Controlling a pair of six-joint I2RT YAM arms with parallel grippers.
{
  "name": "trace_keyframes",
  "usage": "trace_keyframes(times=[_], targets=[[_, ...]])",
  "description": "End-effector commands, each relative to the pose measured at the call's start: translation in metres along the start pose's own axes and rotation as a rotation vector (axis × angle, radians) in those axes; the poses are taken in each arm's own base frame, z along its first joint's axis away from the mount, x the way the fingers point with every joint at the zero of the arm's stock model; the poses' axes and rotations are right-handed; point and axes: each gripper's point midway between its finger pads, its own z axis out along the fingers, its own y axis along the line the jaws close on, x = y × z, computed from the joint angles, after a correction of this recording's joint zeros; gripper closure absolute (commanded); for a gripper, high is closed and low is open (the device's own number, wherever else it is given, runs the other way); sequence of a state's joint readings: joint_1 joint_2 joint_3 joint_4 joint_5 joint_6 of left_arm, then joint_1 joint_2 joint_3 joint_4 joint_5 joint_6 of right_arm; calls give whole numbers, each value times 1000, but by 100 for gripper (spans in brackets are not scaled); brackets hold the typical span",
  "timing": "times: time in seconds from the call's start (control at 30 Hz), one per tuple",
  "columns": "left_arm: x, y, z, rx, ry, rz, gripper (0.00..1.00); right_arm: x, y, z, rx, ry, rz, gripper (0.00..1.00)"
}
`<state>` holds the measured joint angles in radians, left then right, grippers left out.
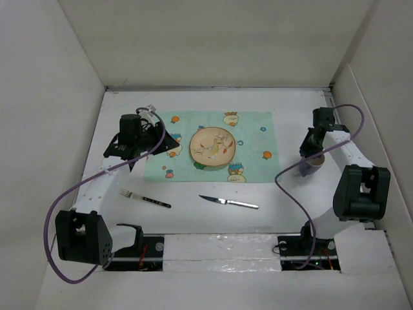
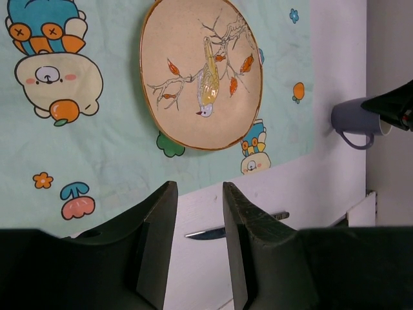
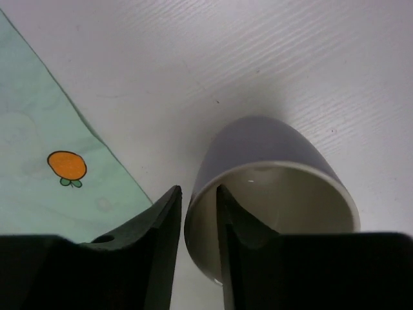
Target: Set the dinner table for one person
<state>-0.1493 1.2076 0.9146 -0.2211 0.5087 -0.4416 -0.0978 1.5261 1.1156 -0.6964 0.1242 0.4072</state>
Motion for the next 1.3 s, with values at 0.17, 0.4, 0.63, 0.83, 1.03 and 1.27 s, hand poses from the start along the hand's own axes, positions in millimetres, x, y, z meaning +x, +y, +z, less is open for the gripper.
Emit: trace_keyframes(times=[0.17,0.4,0.63,0.83,1.03,1.27], targets=[[-19,-15,-6,34,-57,56,68,-66,16,-27,36,-215,-11,100],[-22,-18,-6,48,-60,43,68,-110,109,-73,-83,-312,-184,100],[-24,-30,-14,89,-68,69,67,-98,206,-33,-227,-229,-415,100],[-21,-27,-21,71,-89,104,66,-118,244,-19,-290,-220,-431,100],[-28,-19,-22,-24,-122,178,66,-117,264,2,-306,-196,-443,100],[-31,-24,-20,-5,-126,165,65,-111,267,21,-301,-169,-443,100]])
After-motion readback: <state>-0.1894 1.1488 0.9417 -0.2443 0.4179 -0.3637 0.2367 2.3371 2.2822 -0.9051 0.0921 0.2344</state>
